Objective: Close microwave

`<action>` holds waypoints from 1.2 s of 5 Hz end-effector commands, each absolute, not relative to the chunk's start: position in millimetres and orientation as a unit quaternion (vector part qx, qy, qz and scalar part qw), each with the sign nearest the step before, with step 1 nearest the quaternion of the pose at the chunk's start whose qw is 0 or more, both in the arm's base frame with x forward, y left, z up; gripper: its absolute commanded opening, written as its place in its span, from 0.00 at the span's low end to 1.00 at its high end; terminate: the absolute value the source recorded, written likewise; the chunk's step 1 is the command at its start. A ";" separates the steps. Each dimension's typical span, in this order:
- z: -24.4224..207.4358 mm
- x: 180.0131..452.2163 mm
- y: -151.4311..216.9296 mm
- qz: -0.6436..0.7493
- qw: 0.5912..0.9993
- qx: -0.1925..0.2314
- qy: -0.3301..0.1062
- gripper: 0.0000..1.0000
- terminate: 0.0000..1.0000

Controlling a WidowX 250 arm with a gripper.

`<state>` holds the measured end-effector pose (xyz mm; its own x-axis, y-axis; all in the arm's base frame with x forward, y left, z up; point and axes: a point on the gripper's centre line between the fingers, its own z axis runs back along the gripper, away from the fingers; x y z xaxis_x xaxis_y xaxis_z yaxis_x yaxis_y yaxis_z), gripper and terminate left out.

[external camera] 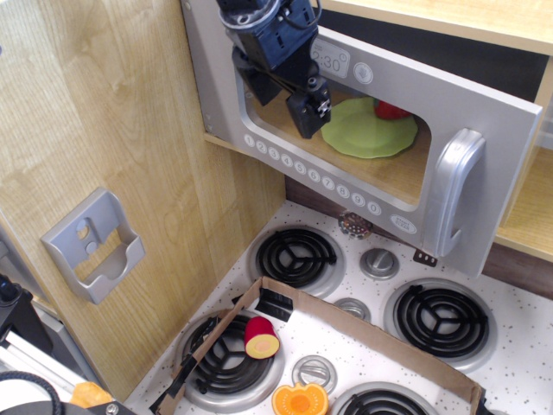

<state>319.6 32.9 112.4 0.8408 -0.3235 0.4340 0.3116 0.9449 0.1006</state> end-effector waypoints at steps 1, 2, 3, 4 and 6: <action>135.4 337.7 29.5 -0.171 0.940 0.020 -0.295 1.00 0.00; 137.3 343.2 26.6 -0.178 0.932 0.021 -0.316 1.00 0.00; 138.9 348.3 26.1 -0.179 0.927 0.019 -0.330 1.00 0.00; 139.9 351.3 26.6 -0.177 0.924 0.016 -0.340 1.00 0.00; 140.6 350.1 24.7 -0.176 0.938 0.005 -0.300 1.00 0.00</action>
